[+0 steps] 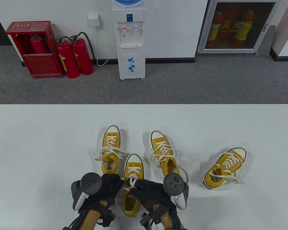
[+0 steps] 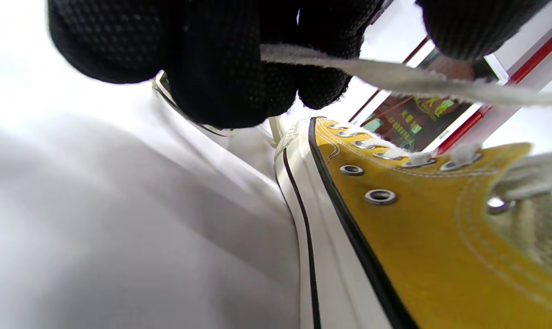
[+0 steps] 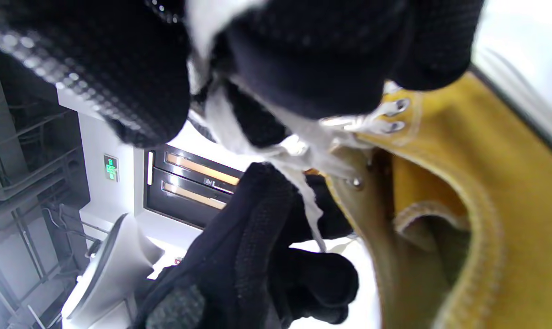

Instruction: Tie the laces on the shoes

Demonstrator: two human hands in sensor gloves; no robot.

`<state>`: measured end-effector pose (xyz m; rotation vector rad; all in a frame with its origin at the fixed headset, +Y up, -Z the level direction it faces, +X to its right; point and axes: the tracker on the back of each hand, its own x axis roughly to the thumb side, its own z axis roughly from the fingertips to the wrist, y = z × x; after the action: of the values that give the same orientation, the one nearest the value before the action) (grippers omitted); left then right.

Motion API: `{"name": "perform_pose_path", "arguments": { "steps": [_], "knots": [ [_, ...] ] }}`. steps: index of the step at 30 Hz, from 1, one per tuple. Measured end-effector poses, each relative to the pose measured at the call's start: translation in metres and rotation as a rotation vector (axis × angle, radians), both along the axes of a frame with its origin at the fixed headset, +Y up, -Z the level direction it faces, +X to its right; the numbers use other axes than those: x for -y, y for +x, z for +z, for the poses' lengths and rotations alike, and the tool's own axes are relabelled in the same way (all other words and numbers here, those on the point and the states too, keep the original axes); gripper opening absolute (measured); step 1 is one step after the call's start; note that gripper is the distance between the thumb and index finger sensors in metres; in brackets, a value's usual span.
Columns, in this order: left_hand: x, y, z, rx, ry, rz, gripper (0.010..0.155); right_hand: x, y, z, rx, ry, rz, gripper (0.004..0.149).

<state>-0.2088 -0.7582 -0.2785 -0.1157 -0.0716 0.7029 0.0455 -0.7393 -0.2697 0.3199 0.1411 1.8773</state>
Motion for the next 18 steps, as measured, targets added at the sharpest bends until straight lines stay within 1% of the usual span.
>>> {"name": "perform_pose_path", "arguments": {
  "steps": [3,6,12,18],
  "knots": [
    [-0.0002,-0.0005,0.0001,0.012,0.007,0.036,0.065,0.0001,0.0002,0.0005,0.006,-0.004,0.001,0.055],
    [-0.0005,-0.0003,0.0004,0.029,0.007,0.088,0.065,0.0001,-0.0004,0.0009,0.014,0.0,0.031,0.051],
    [-0.0032,0.0015,0.0029,0.048,-0.007,0.252,0.067,0.0005,-0.0015,0.0016,0.021,0.02,0.072,0.046],
    [-0.0047,0.0046,0.0045,0.083,-0.038,0.384,0.066,0.0003,-0.0044,0.0021,-0.011,0.021,0.094,0.046]
  ]
}}
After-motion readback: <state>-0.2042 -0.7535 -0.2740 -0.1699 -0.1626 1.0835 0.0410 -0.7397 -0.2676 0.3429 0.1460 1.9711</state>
